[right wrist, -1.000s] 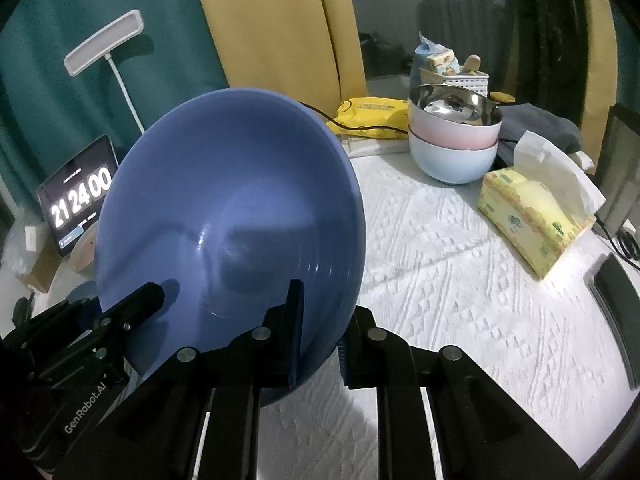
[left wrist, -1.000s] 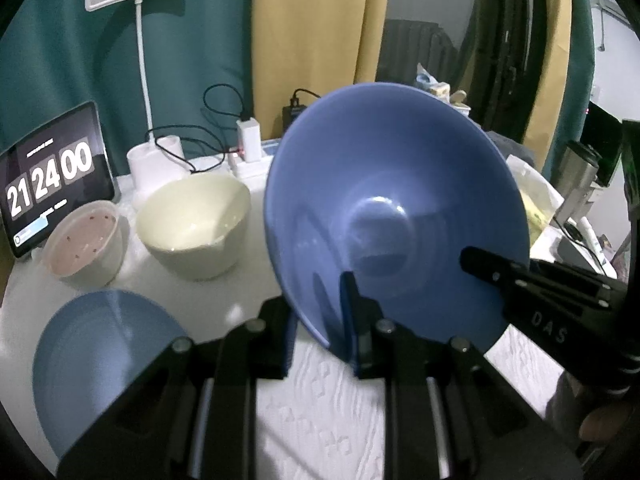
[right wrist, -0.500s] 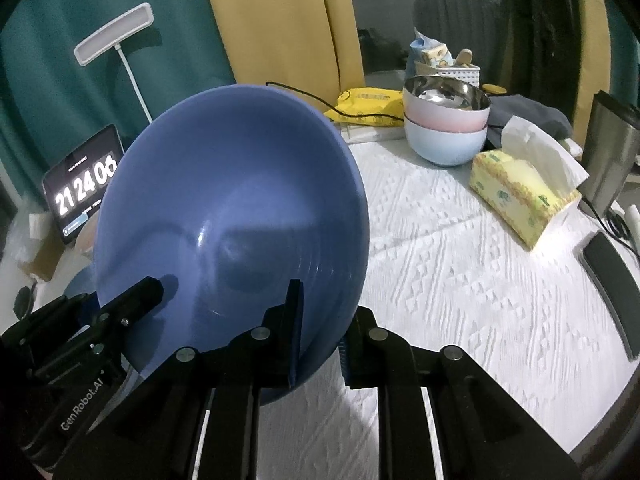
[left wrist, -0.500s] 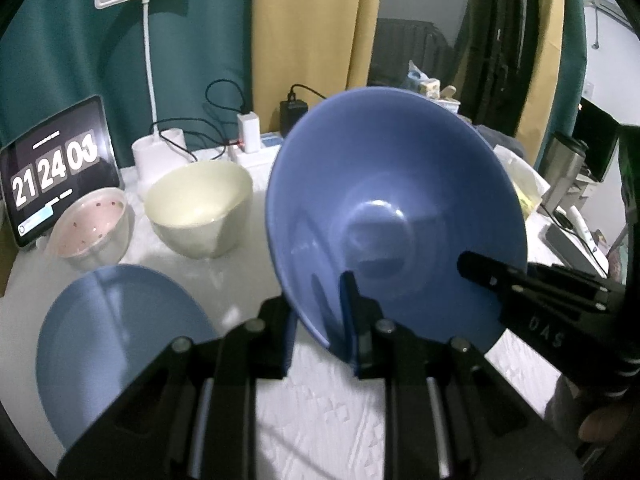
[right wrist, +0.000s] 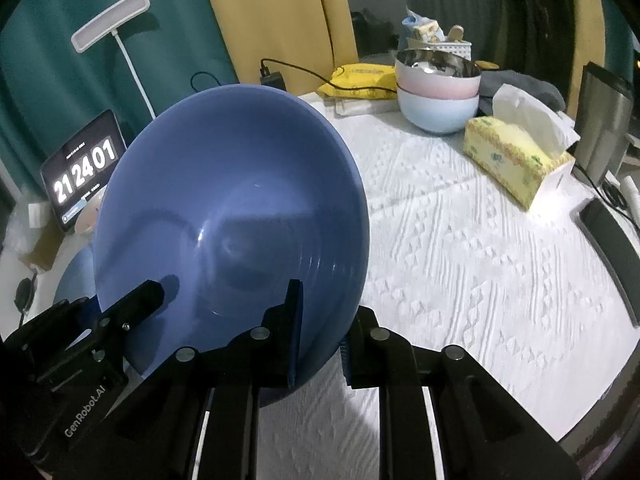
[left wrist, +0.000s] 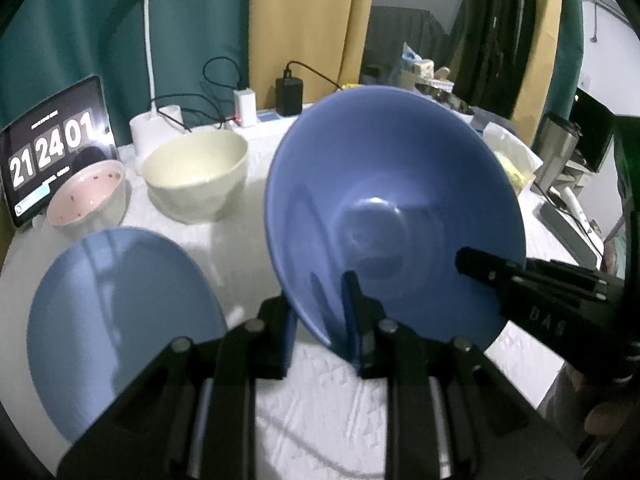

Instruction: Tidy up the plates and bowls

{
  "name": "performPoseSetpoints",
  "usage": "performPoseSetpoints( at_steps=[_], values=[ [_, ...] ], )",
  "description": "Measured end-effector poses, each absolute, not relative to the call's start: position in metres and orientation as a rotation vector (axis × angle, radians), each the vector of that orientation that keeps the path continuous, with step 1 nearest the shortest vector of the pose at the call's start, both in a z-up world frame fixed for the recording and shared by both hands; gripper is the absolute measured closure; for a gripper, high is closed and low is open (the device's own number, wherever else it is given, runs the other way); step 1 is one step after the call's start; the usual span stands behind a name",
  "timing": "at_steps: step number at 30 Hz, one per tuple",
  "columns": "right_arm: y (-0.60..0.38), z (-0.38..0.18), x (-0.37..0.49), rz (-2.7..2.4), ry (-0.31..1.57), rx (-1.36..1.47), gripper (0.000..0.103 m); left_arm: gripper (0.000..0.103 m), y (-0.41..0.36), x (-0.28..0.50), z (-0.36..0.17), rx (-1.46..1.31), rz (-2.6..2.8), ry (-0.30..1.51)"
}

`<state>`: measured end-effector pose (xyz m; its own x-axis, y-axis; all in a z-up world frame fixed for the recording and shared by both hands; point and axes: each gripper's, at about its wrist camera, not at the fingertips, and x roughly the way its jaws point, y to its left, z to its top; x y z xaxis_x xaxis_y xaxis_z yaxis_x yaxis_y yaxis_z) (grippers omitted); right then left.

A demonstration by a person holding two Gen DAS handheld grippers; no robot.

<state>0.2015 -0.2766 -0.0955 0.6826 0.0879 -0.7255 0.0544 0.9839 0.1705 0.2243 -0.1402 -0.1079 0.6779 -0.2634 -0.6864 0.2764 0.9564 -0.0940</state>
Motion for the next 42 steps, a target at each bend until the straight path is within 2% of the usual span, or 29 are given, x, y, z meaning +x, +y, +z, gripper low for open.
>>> performPoseSetpoints(
  at_steps=[14, 18, 26, 31, 42],
  values=[
    [-0.291, -0.096, 0.198, -0.021, 0.835, 0.222, 0.084, 0.072, -0.147, 0.225, -0.112, 0.039, -0.330, 0.823],
    [-0.293, -0.093, 0.199, -0.030, 0.829, 0.224, 0.084, 0.057, -0.146, 0.222, -0.105, 0.038, -0.331, 0.802],
    [-0.293, -0.083, 0.203, -0.037, 0.817, 0.220, 0.084, 0.057, -0.139, 0.222, -0.091, 0.032, -0.327, 0.771],
    [-0.295, -0.075, 0.205, -0.060, 0.800, 0.201, 0.076, 0.057, -0.132, 0.223, -0.083, 0.027, -0.315, 0.756],
    [-0.292, -0.051, 0.207, -0.089, 0.746, 0.180, 0.072, 0.057, -0.105, 0.228, -0.061, 0.012, -0.273, 0.690]
  ],
)
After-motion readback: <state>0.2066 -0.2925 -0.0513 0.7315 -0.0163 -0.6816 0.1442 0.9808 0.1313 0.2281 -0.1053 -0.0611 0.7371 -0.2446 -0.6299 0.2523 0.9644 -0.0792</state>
